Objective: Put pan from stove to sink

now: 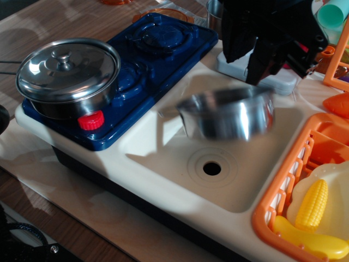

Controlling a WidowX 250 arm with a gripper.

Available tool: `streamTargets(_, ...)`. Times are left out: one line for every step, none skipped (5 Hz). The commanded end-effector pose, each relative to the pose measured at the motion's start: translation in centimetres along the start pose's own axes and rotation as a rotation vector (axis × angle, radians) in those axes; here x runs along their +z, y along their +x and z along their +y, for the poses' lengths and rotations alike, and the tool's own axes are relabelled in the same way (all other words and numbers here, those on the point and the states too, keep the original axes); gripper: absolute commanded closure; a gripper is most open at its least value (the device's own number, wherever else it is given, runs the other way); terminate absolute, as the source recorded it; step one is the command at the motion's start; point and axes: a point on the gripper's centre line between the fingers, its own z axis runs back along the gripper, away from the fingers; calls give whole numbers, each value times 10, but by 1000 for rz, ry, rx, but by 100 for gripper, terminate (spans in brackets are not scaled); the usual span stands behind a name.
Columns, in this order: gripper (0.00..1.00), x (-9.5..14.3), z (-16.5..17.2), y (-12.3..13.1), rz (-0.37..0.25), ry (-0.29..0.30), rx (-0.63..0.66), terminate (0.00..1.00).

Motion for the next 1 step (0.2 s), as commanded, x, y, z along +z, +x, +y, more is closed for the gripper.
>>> streamTargets(0,9,1,2,-36,0,10,100)
